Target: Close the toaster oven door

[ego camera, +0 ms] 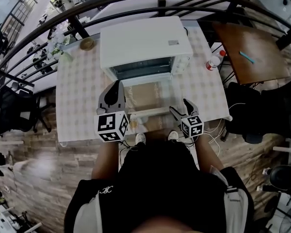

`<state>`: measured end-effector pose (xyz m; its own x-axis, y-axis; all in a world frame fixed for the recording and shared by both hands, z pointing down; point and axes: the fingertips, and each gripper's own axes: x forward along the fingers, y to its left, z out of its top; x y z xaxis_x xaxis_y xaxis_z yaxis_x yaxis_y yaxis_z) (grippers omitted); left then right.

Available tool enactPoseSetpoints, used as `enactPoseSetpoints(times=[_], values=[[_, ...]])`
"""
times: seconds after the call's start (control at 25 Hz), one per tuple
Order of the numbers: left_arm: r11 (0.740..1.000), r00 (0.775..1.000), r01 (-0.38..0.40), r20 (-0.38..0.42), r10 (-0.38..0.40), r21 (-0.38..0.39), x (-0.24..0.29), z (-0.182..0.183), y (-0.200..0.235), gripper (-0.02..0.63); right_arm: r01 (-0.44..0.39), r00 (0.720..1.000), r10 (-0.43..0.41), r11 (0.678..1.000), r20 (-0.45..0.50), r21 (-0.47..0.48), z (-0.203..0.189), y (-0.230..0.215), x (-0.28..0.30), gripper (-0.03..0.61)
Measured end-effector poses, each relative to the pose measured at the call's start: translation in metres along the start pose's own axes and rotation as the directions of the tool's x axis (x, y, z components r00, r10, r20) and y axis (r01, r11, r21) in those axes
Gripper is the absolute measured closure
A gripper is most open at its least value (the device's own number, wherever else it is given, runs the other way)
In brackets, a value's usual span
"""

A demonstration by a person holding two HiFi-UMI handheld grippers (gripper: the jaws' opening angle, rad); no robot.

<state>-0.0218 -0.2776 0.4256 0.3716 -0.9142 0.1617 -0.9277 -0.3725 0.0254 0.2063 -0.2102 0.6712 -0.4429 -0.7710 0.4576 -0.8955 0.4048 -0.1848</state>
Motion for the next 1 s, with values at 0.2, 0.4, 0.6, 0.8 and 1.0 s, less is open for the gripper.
enactPoseSetpoints(times=[0.2, 0.4, 0.6, 0.8, 1.0], values=[[1.000, 1.000, -0.003, -0.010, 0.003, 0.008, -0.001, -0.002, -0.002, 0.600, -0.068, 0.995, 0.069, 0.997, -0.075, 0.020, -0.031, 0.009, 0.002, 0.190], [1.000, 1.000, -0.015, -0.014, 0.015, 0.018, 0.001, 0.000, -0.002, 0.600, -0.082, 0.984, 0.055, 0.985, -0.169, -0.155, -0.055, 0.013, 0.008, 0.189], [0.998, 0.999, -0.028, -0.016, 0.028, 0.050, 0.000, 0.003, -0.002, 0.600, -0.049, 0.976, 0.023, 0.992, -0.214, -0.117, -0.071, 0.004, 0.021, 0.189], [0.997, 0.999, -0.040, -0.022, 0.042, 0.066, -0.005, 0.001, 0.000, 0.600, -0.014, 0.976, 0.013, 1.000, -0.219, -0.001, -0.078, -0.003, 0.032, 0.243], [0.996, 0.998, -0.060, -0.017, 0.061, 0.066, -0.009, 0.005, 0.007, 0.600, -0.008, 0.976, 0.007, 1.000, -0.218, -0.002, -0.078, 0.004, 0.038, 0.358]])
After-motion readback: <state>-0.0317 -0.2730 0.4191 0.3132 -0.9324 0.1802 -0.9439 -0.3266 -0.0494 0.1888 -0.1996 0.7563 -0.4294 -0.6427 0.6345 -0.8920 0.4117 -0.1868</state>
